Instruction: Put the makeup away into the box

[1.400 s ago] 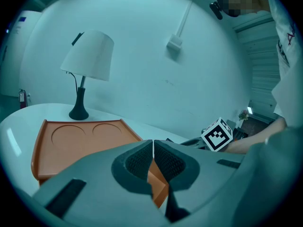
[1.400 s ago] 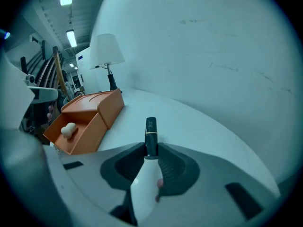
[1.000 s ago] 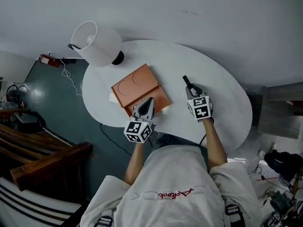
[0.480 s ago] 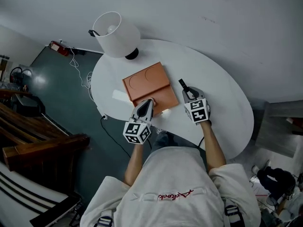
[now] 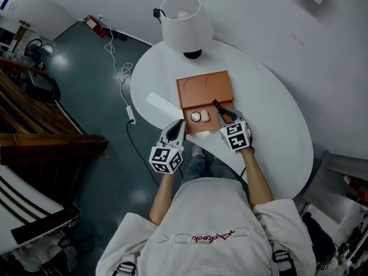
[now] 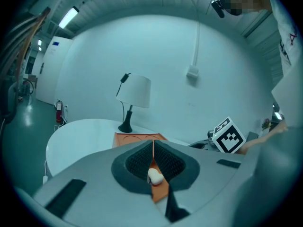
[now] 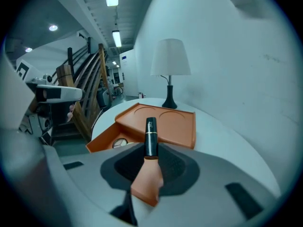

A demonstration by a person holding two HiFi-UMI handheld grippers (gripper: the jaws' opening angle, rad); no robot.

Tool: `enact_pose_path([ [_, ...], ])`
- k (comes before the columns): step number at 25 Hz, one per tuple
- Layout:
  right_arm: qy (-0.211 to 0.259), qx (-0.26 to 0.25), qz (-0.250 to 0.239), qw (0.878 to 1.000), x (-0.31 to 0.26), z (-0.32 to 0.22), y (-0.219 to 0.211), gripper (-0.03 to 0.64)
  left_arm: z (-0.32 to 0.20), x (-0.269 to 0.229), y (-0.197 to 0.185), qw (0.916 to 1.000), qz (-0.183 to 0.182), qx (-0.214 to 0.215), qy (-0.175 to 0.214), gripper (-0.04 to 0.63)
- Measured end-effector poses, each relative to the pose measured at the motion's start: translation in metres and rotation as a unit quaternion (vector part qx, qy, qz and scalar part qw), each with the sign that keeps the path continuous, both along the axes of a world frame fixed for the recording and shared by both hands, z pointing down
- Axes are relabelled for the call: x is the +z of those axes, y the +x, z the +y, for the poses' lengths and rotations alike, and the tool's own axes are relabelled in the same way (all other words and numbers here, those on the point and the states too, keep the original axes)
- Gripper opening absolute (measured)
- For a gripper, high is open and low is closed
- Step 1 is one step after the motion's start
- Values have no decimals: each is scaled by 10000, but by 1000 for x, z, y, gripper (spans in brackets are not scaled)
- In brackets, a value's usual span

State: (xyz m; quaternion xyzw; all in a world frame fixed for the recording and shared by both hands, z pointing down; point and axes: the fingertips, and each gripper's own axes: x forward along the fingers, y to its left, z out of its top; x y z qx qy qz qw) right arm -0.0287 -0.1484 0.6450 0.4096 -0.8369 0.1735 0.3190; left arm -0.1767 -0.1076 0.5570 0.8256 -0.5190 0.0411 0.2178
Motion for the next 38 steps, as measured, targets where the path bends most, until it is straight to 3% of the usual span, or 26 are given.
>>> enact_pose_path([
  [6, -203, -285, 203, 9992, 17, 8, -19, 101, 6, 3, -22, 9998, 69, -183, -15, 15],
  [17, -610, -410, 685, 9949, 44, 12, -22, 101, -1, 15, -28, 9997, 183, -97, -128, 15],
  [30, -1267, -656, 1642, 9760, 68, 14, -21, 103, -19, 24, -35, 9993, 300, -65, -211, 15],
  [38, -1247, -627, 1525, 9784, 68, 12, -23, 150, -22, 28, -37, 9992, 311, -80, -233, 15],
])
